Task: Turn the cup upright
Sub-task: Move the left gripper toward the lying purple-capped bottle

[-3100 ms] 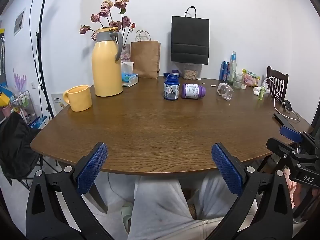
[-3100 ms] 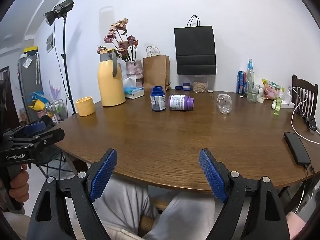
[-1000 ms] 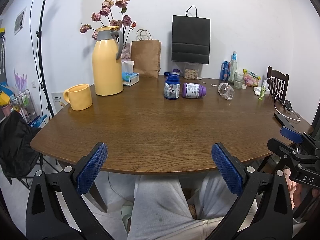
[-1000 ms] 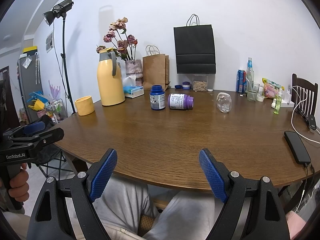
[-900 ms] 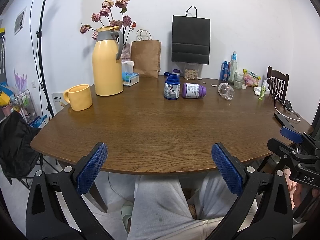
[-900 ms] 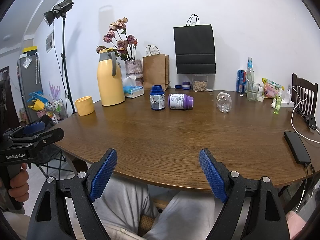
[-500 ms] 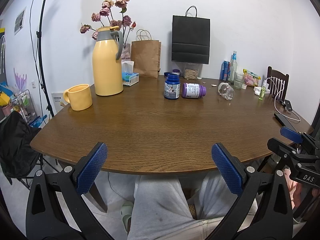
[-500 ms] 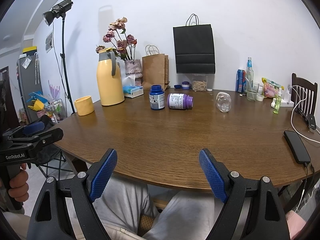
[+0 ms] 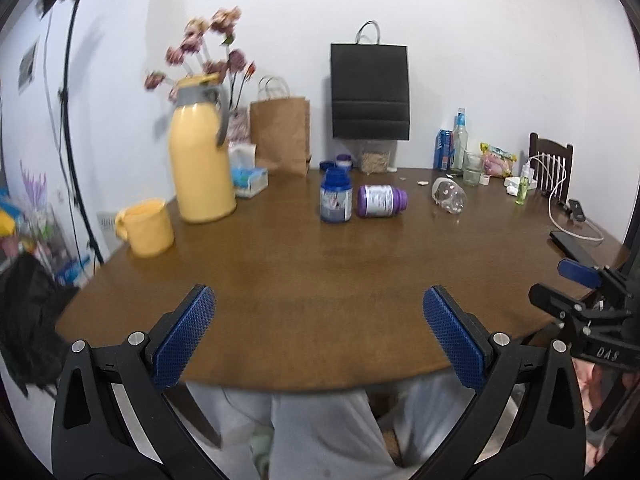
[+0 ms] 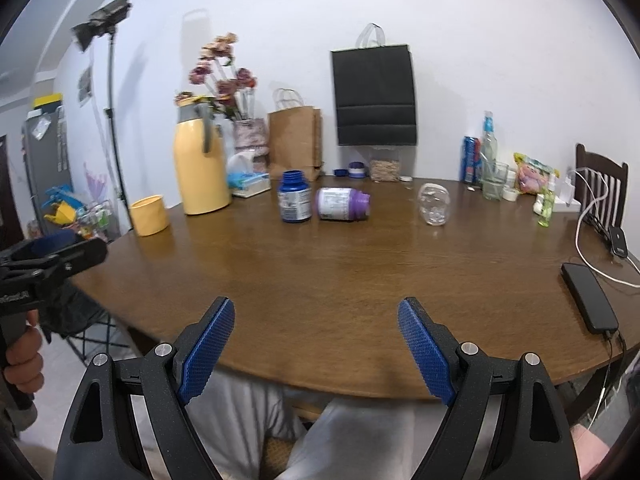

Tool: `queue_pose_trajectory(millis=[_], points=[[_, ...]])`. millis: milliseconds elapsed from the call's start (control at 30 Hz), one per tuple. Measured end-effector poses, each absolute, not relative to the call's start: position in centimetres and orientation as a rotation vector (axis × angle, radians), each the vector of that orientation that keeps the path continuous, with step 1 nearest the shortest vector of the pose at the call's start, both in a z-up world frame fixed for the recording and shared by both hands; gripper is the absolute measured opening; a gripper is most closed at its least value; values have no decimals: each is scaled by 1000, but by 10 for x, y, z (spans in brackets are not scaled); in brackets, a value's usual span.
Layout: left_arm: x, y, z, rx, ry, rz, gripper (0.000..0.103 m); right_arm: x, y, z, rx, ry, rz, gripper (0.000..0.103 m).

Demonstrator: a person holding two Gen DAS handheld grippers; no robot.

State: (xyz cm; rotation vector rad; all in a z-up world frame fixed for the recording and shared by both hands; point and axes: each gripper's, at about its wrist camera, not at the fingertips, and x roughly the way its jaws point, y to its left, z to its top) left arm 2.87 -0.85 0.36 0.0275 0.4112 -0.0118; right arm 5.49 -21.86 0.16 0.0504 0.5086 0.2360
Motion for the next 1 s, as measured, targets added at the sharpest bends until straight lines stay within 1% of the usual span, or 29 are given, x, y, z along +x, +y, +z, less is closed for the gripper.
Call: queue_pose_trajectory(millis=[200,333,633,800,900,1000], points=[[80,-22,2,20,472,-56,103,104,-238,-3,51,578,227,88],[118,-41,8,93,477,-120,103,142,-256,-4,76,626,261,88],[234,-91,23,253,497,-326,103,222,-285,11,89,613,240,88],[304,-123,9,387,576,-439,103,270,-295,6,104,639,234,88],[338,-137,-4,507,601,-493,103,288,-296,-1,105,657,239,88],[372,-144,-15,575,673,-553,103,300,-298,-9,118,665,249,88]])
